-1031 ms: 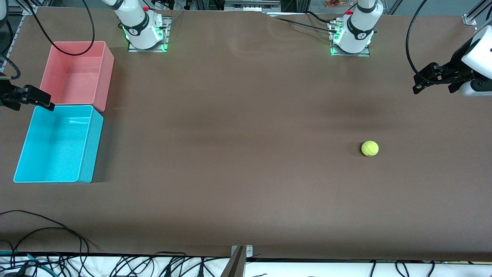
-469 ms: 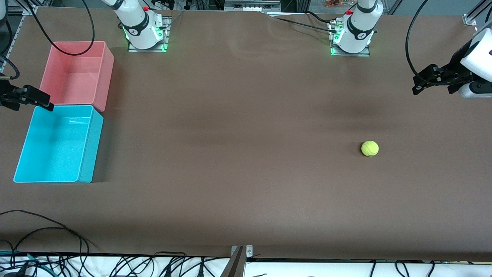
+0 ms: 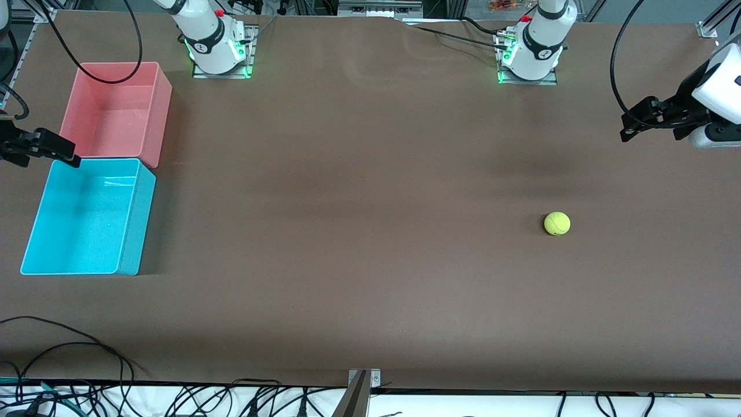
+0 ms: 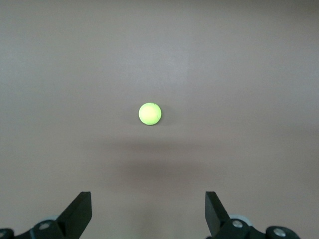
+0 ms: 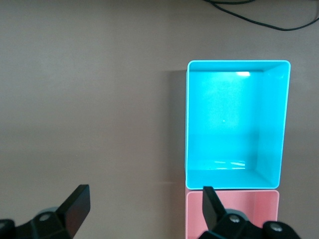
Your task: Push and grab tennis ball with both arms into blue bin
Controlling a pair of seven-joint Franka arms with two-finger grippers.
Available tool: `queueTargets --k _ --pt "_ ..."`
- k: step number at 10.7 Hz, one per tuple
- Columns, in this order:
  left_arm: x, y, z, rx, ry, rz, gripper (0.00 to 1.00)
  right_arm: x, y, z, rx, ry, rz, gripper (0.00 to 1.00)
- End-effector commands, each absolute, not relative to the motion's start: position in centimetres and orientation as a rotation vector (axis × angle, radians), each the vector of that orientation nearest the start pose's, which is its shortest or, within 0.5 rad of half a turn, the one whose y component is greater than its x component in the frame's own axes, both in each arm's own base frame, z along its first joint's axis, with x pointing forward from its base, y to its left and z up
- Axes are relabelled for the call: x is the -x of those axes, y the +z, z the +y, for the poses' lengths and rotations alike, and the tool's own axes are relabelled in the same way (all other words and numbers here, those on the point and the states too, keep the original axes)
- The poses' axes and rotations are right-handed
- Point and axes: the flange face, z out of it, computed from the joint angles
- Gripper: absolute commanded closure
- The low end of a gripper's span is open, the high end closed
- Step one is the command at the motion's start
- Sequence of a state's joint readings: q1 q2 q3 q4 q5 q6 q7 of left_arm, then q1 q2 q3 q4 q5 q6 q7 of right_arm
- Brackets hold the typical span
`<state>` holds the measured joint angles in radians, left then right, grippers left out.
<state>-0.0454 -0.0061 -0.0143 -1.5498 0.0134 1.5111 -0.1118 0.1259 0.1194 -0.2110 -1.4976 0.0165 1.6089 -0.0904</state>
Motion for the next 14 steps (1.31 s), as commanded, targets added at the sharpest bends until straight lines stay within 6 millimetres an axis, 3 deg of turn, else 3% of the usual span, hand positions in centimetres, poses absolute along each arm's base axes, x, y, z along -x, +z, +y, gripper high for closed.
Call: queueTargets --k 1,14 --pt "-54.68 63.63 -2.90 3.103 0.062 -0.101 0.00 -59.17 60.26 -4.38 3.153 -0.010 -0.009 0.00" --pt "-54.66 63.62 -2.82 3.103 0.064 -0.103 0.00 -59.17 60.32 -4.23 3.156 -0.010 0.025 0.00"
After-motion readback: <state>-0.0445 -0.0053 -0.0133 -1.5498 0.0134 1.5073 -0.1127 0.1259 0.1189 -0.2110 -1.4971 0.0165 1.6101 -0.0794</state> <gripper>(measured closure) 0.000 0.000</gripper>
